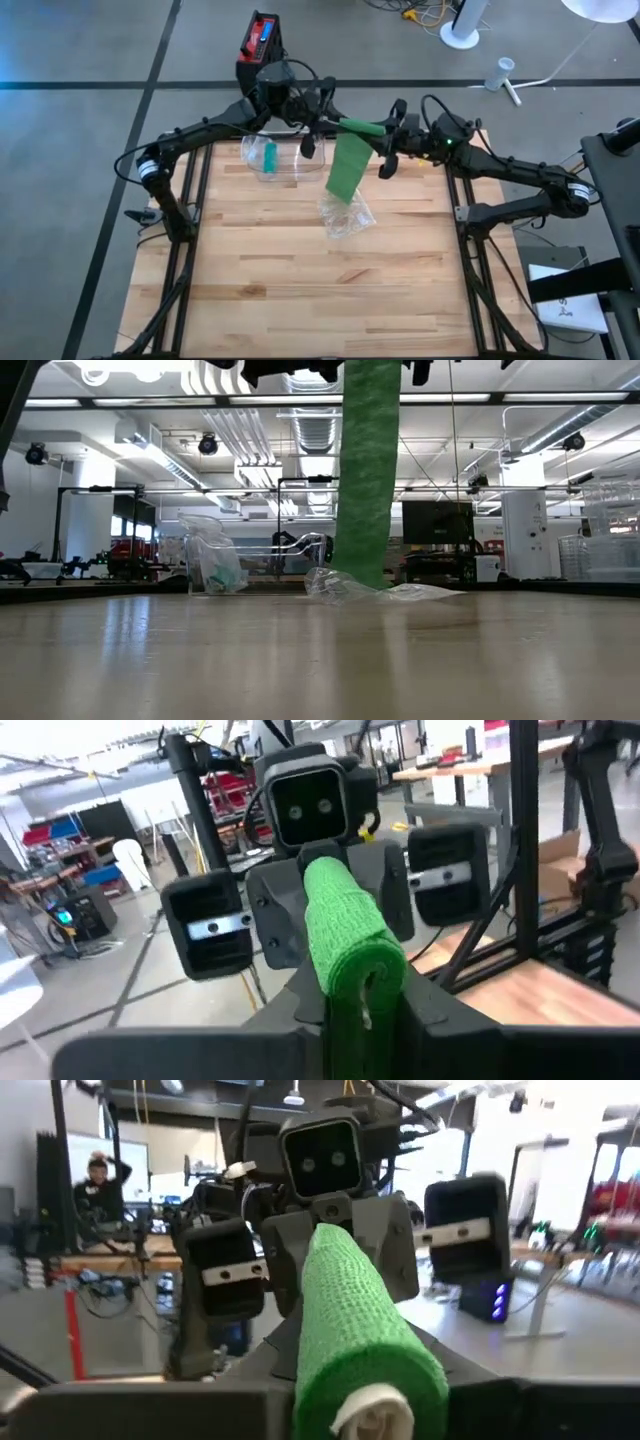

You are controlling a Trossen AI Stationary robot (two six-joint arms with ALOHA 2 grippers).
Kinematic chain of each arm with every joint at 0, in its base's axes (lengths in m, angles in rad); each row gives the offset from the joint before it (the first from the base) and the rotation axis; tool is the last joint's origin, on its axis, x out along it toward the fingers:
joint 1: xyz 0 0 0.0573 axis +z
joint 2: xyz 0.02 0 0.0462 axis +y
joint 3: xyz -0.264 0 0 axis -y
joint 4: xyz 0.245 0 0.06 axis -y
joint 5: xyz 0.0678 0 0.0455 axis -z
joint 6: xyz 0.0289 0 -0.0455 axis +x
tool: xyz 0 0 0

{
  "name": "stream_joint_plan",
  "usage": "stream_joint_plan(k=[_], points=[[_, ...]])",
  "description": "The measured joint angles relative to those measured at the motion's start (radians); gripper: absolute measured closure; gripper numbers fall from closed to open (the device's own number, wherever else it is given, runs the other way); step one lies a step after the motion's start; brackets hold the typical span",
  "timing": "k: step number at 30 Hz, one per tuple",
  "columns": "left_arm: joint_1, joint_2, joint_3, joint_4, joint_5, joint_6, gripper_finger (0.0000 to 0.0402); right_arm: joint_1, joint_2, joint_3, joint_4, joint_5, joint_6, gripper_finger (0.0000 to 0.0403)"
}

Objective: Roll bandage
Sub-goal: Roll the green bandage

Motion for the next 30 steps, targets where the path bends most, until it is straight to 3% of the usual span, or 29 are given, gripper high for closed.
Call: stream_joint_plan(k=[10, 17, 21, 30], points=[[0.003, -0.034, 0.0, -0.109, -0.05, 0.358, 0.0367, 0.0, -0.024, 0.0, -0.028, -0.041, 0.294, 0.0198], [0.01, -0.059, 0.0, -0.16, -0.062, 0.427, 0.0367, 0.001, -0.011, -0.021, 0.021, -0.022, 0.433, 0.0117], [0.011, -0.069, 0.001, -0.191, -0.054, 0.425, 0.0367, 0.001, -0.001, -0.037, 0.092, 0.003, 0.481, 0.0095], [0.01, -0.076, 0.001, -0.218, -0.014, 0.39, 0.0367, -0.001, 0.05, -0.039, 0.143, 0.007, 0.624, 0.0092]])
